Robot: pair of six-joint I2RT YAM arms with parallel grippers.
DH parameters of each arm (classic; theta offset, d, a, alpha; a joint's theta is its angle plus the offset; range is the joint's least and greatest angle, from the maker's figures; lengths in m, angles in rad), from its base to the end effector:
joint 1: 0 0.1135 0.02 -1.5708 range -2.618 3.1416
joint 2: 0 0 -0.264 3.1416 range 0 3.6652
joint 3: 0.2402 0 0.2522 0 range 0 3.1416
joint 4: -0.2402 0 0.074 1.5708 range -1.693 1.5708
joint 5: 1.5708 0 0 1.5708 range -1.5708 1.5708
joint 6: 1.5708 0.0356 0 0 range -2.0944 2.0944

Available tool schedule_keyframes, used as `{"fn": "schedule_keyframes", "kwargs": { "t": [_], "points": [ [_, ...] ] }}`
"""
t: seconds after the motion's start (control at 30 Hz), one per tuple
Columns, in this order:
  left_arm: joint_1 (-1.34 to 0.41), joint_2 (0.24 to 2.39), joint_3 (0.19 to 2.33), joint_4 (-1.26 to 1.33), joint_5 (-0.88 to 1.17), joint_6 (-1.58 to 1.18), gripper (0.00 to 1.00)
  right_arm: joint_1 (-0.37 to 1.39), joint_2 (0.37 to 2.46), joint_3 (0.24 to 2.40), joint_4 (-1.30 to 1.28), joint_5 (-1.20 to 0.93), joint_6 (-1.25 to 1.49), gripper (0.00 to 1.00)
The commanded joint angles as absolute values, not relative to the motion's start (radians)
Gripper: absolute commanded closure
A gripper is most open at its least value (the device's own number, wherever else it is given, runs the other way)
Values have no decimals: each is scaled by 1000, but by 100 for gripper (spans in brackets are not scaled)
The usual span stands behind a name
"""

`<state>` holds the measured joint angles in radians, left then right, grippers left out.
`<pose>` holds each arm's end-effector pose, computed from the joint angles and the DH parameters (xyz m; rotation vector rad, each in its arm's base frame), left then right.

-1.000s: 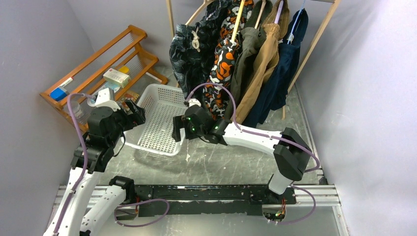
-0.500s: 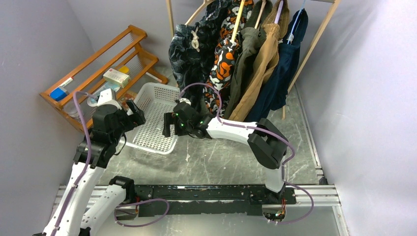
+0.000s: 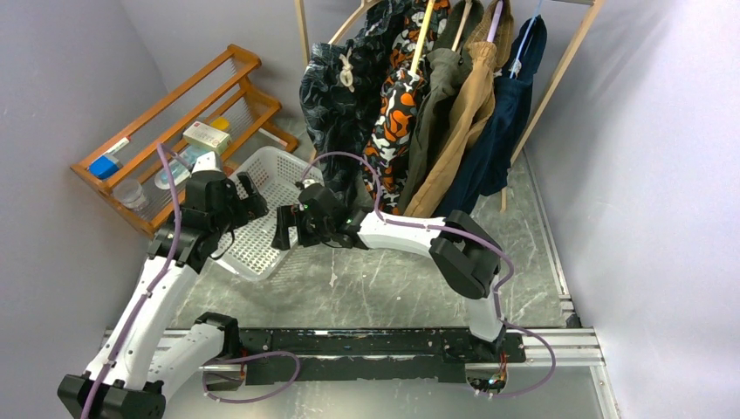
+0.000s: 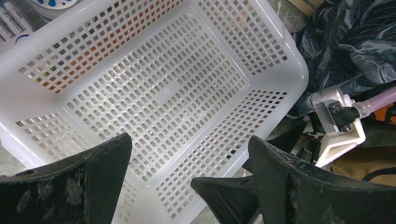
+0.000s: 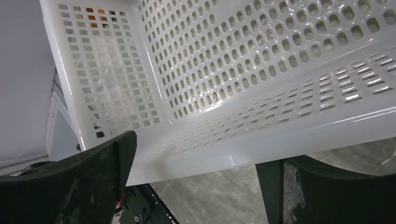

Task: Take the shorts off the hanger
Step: Move the basket to the center of the board.

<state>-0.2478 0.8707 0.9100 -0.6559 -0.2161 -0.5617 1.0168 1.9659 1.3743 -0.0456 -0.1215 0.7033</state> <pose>0.1774 -0.0370 0.3221 -0.4607 2.1306 -0.2260 0.2311 0.3818 0.2053 -0.4519 2.3831 1.0222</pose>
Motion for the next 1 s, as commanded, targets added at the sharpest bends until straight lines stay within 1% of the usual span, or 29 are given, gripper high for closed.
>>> {"fn": "schedule_keyframes", "kwargs": {
  "t": [0.0,0.1,0.23,0.37,0.53,0.63,0.73,0.8,0.83,0.97],
  "points": [
    [-253,856,956,-672,-187,-568,1,1017,1956,1411,-21,-118,681,3],
    [-252,839,946,-679,-189,-557,1,1017,1907,1414,-77,-36,652,2],
    [-252,812,925,-661,-177,-547,1,1020,1760,1302,-89,93,632,1],
    [-253,801,903,-627,-159,-540,1,1020,1555,1111,-70,168,605,0],
    [-252,810,888,-590,-136,-530,1,1022,1248,930,-148,302,597,0],
    [-252,802,877,-573,-158,-546,1,1022,1081,844,-236,440,620,0],
    [-252,788,860,-529,-137,-549,1,1021,967,814,-377,588,636,0],
    [-252,787,851,-500,-106,-550,1,1020,924,818,-470,687,634,0],
    [-251,789,849,-488,-89,-551,1,1019,913,822,-518,772,647,0],
    [-252,808,860,-497,-83,-575,1,1013,906,867,-749,1029,784,0]
  ]
}}
